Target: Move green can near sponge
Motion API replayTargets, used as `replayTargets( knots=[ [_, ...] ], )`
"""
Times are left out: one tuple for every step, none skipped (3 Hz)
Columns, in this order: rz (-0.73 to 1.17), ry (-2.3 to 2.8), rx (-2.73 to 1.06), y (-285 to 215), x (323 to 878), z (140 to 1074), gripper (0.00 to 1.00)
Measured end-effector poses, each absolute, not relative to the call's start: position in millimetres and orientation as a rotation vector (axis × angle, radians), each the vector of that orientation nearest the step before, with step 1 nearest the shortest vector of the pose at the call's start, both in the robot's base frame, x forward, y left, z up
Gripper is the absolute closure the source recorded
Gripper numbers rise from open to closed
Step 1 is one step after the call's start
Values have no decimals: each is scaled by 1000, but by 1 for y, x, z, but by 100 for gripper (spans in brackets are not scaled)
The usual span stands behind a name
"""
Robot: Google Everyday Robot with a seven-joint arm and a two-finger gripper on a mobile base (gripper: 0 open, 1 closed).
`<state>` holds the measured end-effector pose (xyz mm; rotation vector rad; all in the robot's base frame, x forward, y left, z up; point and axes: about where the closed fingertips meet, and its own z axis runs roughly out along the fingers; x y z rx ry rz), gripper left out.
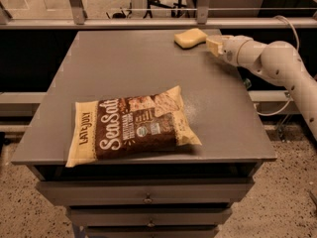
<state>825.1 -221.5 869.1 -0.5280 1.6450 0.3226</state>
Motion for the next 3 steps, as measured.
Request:
replayTargets(
  knots=[
    [327,1645,-531,-218,826,868,44],
    [330,1645,-534,-215,826,867,21],
    [335,1645,-537,-212,827,866,0]
  ],
)
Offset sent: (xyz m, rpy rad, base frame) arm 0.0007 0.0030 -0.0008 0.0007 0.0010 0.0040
